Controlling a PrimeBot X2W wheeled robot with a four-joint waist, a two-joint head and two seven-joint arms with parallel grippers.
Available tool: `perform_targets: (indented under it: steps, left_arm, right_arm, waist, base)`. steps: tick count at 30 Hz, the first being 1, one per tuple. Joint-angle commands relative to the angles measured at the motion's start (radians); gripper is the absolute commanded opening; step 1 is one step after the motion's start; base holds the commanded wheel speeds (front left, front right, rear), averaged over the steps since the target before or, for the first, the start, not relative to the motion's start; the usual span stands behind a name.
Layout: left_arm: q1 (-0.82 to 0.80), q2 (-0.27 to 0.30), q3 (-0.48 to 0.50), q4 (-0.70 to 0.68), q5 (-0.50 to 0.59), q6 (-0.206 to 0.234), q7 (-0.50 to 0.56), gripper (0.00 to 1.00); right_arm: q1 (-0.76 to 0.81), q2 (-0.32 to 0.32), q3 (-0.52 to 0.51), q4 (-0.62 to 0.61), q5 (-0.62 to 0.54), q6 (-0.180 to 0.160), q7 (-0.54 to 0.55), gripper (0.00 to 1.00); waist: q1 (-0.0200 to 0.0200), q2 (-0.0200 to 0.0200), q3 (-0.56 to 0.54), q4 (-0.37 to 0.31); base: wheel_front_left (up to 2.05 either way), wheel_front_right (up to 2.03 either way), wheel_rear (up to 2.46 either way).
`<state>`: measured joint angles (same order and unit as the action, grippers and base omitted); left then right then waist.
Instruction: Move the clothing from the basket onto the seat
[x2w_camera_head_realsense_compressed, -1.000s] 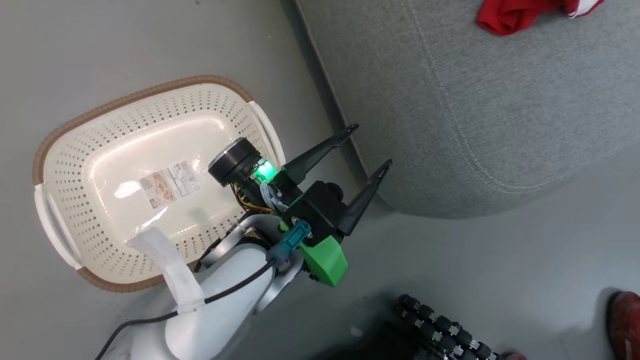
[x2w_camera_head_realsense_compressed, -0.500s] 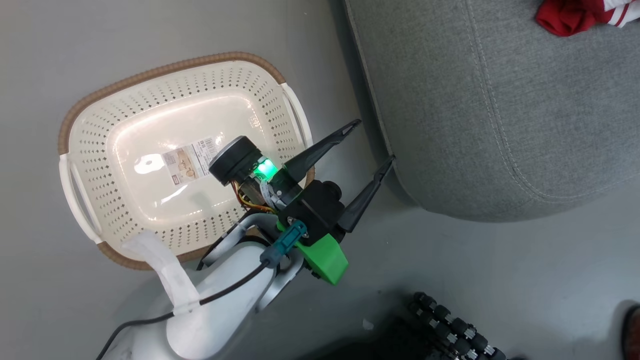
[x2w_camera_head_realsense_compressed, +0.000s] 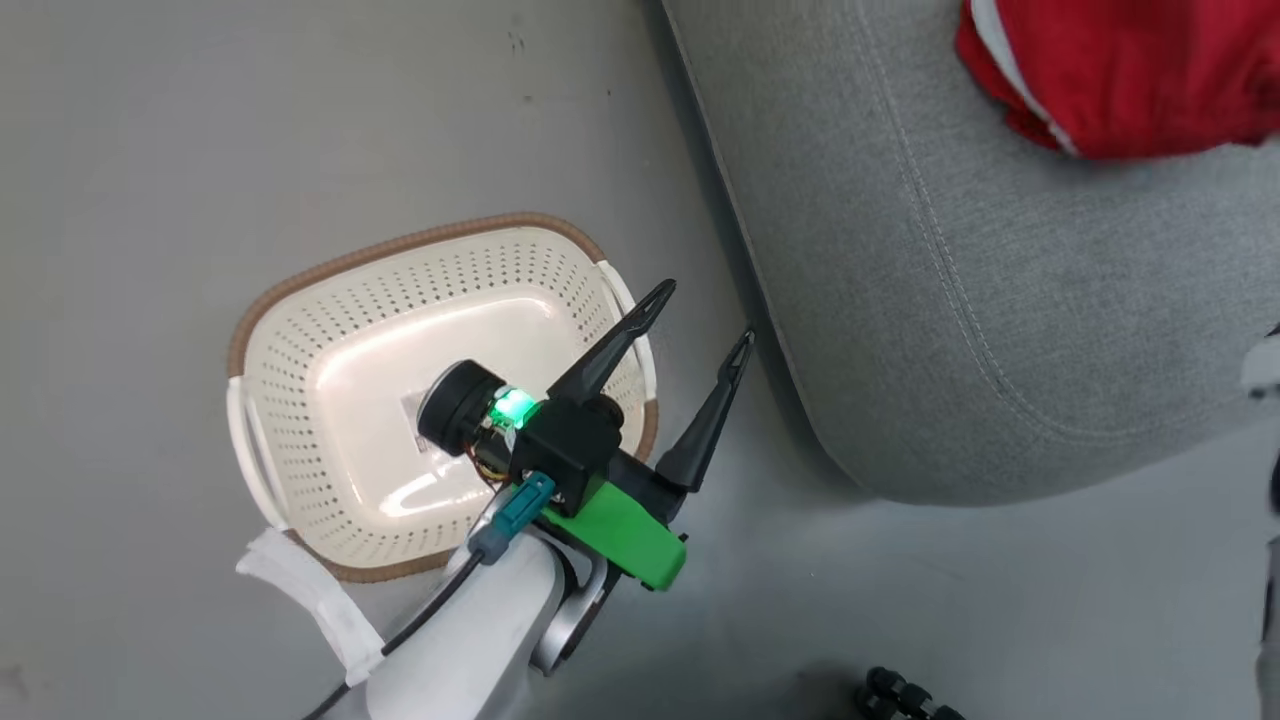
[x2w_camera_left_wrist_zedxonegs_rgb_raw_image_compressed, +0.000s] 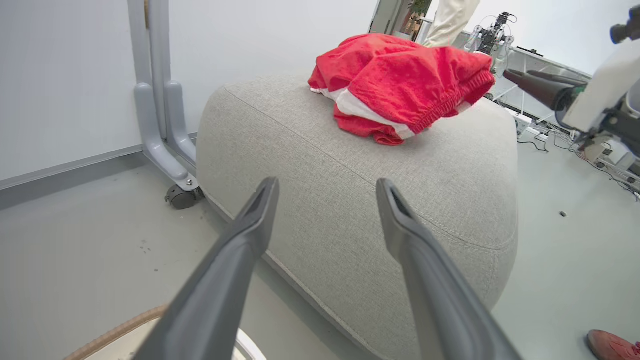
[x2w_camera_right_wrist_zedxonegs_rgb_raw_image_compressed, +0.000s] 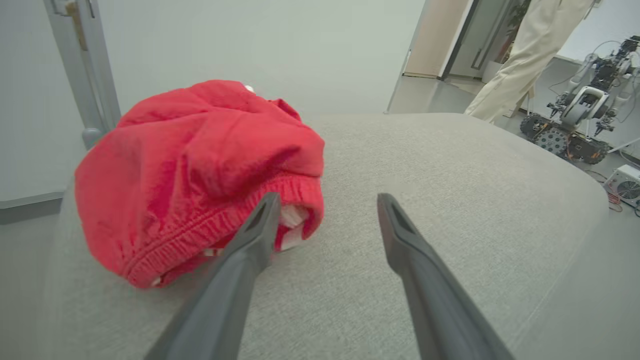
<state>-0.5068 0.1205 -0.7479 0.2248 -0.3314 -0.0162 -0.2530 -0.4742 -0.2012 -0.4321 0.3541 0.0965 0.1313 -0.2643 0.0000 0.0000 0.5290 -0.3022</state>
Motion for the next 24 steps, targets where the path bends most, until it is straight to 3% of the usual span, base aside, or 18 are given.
perform_targets:
  steps: [1,14,24]
  left_arm:
    - [0.026,-0.009,0.016,0.001,-0.013,0.01,-0.008,1.0]
    - [0.302,-0.055,0.276,-0.079,0.033,0.059,-0.011,1.0]
    - [0.508,-0.064,0.511,-0.142,0.076,0.069,-0.011,1.0]
  right_arm:
    - [0.049,0.015,0.027,-0.022,0.01,-0.001,0.0,1.0]
    - [0.333,0.09,0.371,-0.138,0.095,-0.001,0.0,1.0]
    - [0.42,0.107,0.519,-0.212,0.12,-0.001,0.0,1.0]
  waist:
    - [0.0,0.0,-0.139,0.099]
    - [0.0,0.0,-0.431,0.267]
    - [0.0,0.0,-0.549,0.303]
  base:
    - [0.0,0.0,0.0]
    - [0.0,0.0,0.0]
    - [0.0,0.0,0.0]
